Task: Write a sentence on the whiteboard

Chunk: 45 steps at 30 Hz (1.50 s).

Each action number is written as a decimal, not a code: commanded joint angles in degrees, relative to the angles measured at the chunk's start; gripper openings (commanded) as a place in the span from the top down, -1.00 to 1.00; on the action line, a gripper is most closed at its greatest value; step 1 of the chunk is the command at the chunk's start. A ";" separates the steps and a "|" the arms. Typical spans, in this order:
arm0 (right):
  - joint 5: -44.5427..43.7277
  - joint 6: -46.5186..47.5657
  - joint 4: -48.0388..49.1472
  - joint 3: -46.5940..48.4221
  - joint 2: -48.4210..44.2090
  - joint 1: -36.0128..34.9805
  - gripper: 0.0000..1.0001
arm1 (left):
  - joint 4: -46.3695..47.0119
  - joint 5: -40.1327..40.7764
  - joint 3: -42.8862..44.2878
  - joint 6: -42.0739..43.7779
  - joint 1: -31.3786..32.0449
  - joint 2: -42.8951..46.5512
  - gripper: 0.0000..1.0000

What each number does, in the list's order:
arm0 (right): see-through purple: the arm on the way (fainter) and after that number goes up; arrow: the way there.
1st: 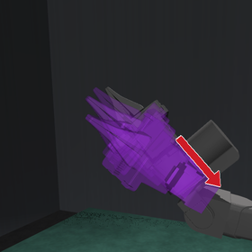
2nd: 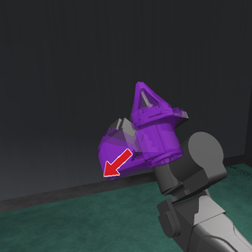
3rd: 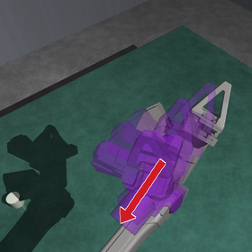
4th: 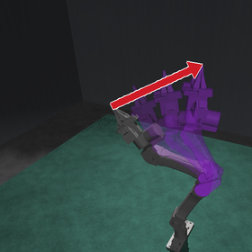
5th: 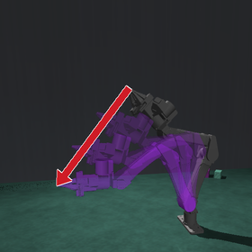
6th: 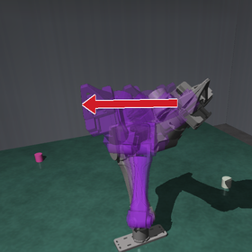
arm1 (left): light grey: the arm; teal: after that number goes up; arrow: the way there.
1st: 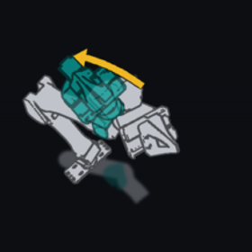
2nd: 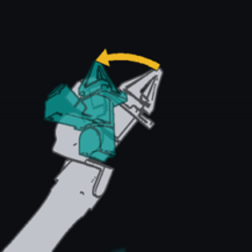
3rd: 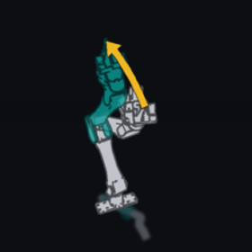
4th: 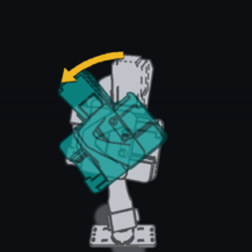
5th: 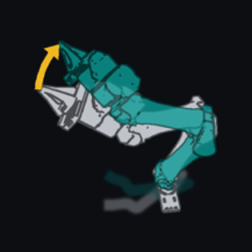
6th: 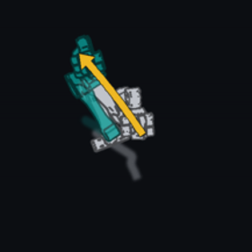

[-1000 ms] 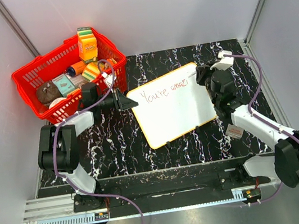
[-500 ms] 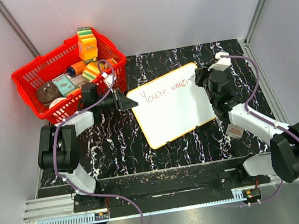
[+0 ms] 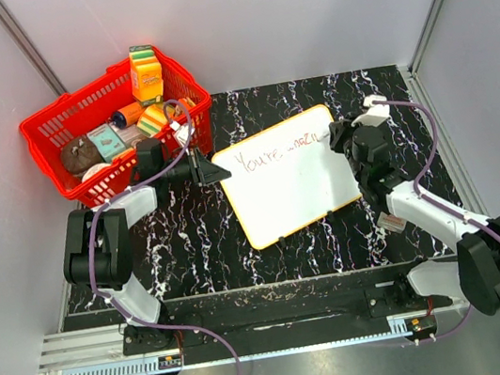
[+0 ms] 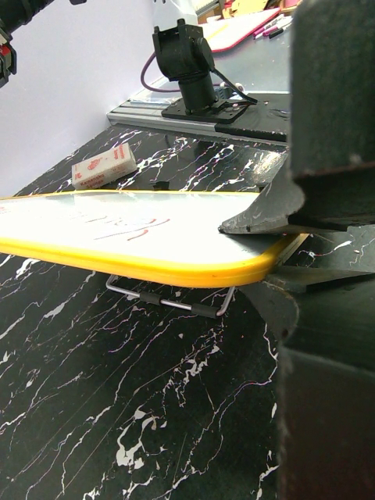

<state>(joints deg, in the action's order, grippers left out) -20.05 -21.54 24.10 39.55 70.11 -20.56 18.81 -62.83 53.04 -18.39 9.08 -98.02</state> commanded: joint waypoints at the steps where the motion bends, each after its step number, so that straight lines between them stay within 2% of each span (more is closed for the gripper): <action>1: -0.42 -0.43 -1.16 -0.18 0.20 0.43 1.00 | -3.25 3.68 -1.97 12.07 3.05 -2.18 1.00; 22: -1.57 0.97 0.78 7.21 5.13 1.22 1.00 | -3.16 3.50 -1.97 12.06 3.05 -2.18 1.00; 45: 0.19 -1.31 -0.89 1.59 0.74 2.36 1.00 | -3.16 3.59 -1.88 12.06 3.05 -2.26 1.00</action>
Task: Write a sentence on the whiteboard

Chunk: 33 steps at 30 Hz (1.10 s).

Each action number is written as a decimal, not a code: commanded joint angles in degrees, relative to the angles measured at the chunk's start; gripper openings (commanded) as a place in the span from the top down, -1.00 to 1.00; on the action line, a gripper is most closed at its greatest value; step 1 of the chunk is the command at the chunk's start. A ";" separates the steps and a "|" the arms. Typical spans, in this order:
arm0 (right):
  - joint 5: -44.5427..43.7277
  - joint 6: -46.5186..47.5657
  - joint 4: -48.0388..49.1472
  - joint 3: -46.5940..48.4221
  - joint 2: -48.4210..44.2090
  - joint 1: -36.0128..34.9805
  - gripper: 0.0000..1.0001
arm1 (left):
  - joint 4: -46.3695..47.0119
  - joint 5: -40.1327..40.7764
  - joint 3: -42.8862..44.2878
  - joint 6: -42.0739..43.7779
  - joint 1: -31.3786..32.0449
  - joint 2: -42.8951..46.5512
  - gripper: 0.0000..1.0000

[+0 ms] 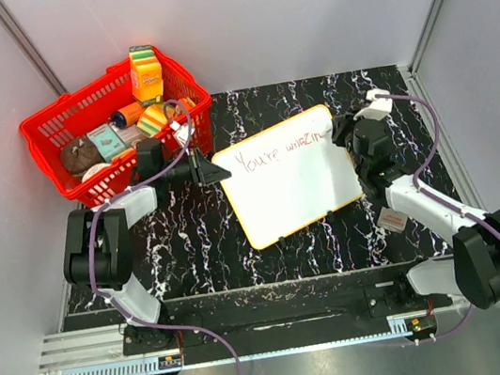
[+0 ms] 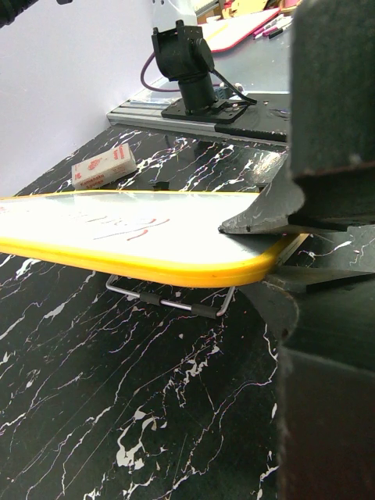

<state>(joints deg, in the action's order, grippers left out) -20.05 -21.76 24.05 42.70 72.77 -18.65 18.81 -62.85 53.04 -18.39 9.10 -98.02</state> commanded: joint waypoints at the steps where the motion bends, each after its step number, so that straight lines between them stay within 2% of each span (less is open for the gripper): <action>1: 0.28 -1.18 -0.85 -1.83 -2.02 0.46 1.00 | -3.16 3.70 -1.88 12.06 3.03 -2.27 1.00; 14: -2.00 0.14 -0.24 2.47 -3.87 0.55 1.00 | -3.16 3.70 -1.80 11.98 3.11 -2.35 1.00; 25: -3.76 0.40 0.47 3.80 -1.76 2.04 1.00 | -3.25 3.70 -1.71 11.98 3.29 -2.53 1.00; 33: -1.57 -0.74 1.17 3.97 0.96 2.66 1.00 | -3.25 3.61 -1.79 12.06 3.38 -2.53 1.00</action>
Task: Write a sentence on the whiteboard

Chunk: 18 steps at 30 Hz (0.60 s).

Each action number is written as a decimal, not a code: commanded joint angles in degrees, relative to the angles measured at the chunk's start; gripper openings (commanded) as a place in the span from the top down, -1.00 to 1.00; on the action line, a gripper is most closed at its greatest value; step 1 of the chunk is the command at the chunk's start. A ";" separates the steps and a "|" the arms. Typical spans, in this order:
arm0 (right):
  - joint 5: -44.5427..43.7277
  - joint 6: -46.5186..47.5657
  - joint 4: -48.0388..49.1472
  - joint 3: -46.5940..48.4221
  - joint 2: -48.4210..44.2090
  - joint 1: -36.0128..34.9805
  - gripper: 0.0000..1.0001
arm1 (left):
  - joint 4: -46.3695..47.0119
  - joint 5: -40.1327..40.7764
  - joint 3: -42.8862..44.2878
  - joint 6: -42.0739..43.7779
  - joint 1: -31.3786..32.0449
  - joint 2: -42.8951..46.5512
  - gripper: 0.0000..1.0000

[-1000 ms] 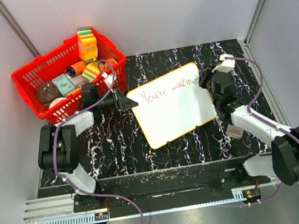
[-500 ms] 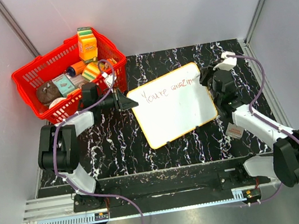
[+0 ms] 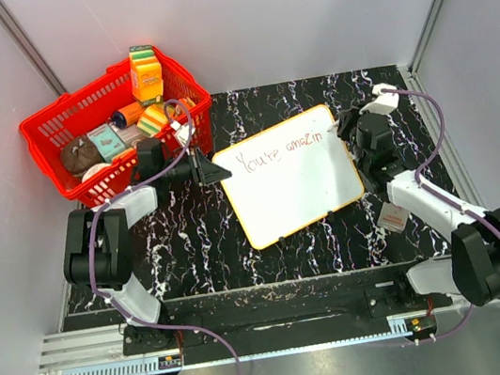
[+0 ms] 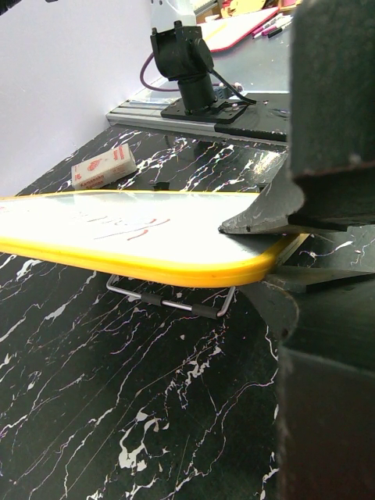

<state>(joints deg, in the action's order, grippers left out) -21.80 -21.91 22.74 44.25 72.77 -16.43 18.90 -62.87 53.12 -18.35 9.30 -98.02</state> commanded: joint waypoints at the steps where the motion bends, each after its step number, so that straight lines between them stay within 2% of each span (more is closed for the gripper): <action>1: 0.36 -0.76 2.57 2.59 1.14 0.43 1.00 | -3.34 3.63 -1.80 12.02 3.18 -2.62 1.00; 18: 4.58 -1.38 0.20 0.49 -0.70 0.43 1.00 | -3.51 3.63 -1.71 12.11 3.18 -2.53 1.00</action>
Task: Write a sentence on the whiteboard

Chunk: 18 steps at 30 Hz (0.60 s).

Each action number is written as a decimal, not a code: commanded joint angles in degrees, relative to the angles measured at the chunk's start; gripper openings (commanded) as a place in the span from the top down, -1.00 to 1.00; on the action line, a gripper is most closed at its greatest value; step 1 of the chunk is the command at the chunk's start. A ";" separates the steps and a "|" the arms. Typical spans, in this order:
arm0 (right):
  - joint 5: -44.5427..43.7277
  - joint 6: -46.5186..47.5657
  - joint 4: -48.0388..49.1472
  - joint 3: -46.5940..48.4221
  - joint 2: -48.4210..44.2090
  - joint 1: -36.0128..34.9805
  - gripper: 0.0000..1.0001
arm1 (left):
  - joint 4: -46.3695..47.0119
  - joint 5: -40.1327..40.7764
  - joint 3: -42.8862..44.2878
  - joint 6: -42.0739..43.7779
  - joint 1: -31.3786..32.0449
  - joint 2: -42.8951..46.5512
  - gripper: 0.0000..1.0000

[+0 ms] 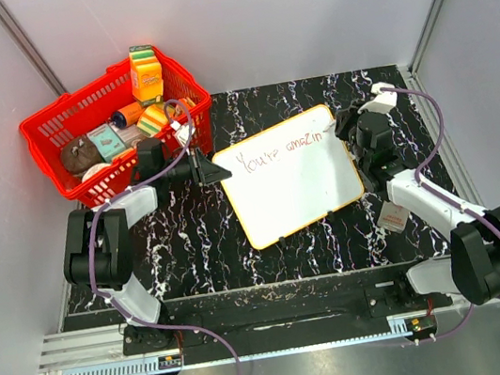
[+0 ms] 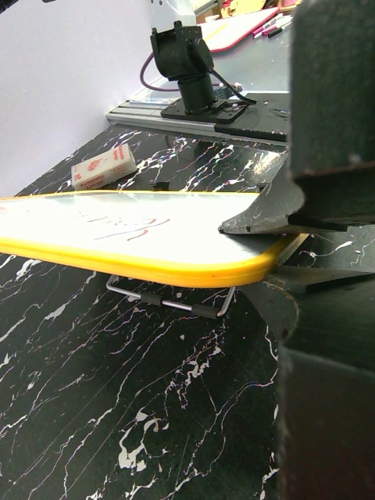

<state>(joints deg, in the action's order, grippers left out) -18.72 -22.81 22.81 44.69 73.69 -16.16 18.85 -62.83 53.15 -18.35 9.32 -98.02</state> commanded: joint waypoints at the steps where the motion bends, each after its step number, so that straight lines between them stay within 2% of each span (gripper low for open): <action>1: 1.49 -0.40 -0.04 -0.39 -1.79 0.17 1.00 | -3.47 3.59 -1.73 12.11 3.16 -2.53 1.00; 18: -2.28 0.22 -0.31 -2.15 -2.76 0.17 1.00 | -3.47 3.68 -1.73 12.11 3.16 -2.44 1.00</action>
<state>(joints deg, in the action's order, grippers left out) -18.65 -23.00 22.17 42.02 71.46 -16.16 18.85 -62.83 53.15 -18.35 9.32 -98.02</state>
